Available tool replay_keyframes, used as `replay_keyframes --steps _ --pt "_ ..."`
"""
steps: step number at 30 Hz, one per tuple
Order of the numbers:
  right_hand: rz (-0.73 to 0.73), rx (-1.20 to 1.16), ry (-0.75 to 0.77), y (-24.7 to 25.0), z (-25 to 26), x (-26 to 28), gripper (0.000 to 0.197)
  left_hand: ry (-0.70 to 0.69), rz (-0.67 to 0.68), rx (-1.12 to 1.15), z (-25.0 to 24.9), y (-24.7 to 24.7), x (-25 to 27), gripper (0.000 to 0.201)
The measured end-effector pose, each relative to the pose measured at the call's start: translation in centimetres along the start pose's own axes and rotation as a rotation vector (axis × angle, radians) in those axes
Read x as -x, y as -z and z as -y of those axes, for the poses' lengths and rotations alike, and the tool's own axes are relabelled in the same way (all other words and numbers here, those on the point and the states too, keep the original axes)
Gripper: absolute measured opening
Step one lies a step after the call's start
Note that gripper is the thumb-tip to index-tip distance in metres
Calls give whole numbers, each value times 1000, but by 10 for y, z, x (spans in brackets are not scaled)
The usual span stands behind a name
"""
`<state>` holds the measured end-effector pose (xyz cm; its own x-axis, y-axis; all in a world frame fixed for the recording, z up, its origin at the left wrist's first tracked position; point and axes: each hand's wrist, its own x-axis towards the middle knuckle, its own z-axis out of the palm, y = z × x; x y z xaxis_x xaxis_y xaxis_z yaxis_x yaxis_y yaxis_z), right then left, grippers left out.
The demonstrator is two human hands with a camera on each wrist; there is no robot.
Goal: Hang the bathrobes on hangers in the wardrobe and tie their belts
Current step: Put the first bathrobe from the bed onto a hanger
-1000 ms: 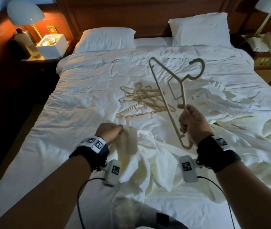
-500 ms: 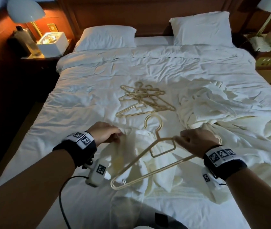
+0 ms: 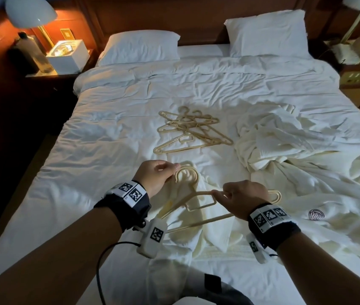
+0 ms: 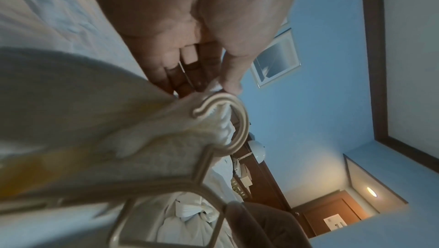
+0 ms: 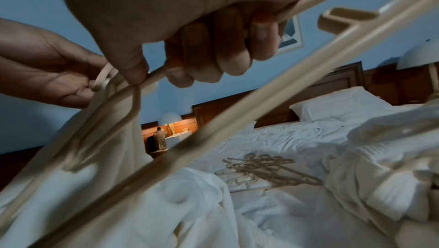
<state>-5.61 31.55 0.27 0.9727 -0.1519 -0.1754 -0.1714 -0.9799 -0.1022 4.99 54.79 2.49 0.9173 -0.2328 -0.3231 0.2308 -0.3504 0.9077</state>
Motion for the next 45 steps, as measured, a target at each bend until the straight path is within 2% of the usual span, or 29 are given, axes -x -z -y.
replay_keyframes --steps 9,13,21,25,27,31,34,38,40,41,45 --pt "45 -92 -93 -6 3 6 62 61 -93 271 11 -20 16 8" --pt "83 -133 -110 -8 3 10 61 63 -48 356 14 -29 26 25" --pt "88 -141 -129 -12 11 17 62 -30 -216 213 23 -34 30 12" --pt "99 -159 -131 -16 14 23 62 -25 -268 155 26 -35 28 3" --pt "120 -190 -147 -21 18 25 63 -9 -280 145 29 -36 25 8" --pt "84 -254 -146 -21 28 29 63 -79 -266 -118 31 -42 29 26" --pt "80 -292 -119 -16 32 26 63 -77 -269 -112 32 -41 25 27" --pt "111 -300 -139 -18 26 24 66 35 -134 64 32 -40 15 21" --pt "124 -288 -146 -21 19 27 65 74 -76 21 31 -39 15 18" --pt "133 -285 -140 -25 16 29 64 78 -45 -14 33 -38 15 17" --pt "242 -395 -75 -49 8 32 60 44 133 -446 47 -36 15 10"
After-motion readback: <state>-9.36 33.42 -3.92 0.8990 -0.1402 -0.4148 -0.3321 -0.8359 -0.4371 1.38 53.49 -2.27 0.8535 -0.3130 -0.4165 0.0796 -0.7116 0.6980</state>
